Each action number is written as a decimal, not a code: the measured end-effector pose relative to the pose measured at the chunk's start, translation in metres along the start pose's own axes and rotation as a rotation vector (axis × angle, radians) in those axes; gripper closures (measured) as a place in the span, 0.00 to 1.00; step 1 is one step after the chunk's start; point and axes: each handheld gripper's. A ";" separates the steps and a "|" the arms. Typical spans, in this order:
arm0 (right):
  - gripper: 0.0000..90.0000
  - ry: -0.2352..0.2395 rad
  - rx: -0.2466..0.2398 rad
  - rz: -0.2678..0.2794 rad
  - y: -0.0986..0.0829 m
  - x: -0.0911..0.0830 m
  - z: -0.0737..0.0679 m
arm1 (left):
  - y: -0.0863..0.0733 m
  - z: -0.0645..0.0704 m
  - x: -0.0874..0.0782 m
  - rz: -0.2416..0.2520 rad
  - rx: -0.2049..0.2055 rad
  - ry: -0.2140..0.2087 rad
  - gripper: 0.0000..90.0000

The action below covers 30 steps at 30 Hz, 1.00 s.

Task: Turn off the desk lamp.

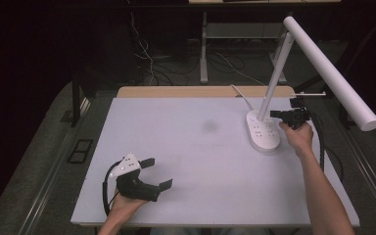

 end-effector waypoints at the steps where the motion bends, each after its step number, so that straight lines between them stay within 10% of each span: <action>1: 1.00 -0.002 0.000 0.003 0.000 -0.002 -0.001 | 0.000 0.000 0.000 0.000 -0.001 0.000 0.00; 10: 0.99 0.015 0.007 0.025 -0.002 -0.022 -0.008 | 0.000 0.000 0.000 0.004 -0.004 -0.001 0.00; 30: 0.43 0.086 0.008 0.073 -0.036 -0.067 -0.043 | 0.000 0.001 -0.001 0.010 -0.003 -0.001 0.00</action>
Point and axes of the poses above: each handheld gripper's, and its own axes: x roughly forward along the jaws, y roughly out of its top, z roughly to its right, and after that the axes turned 7 degrees about y, right-handed
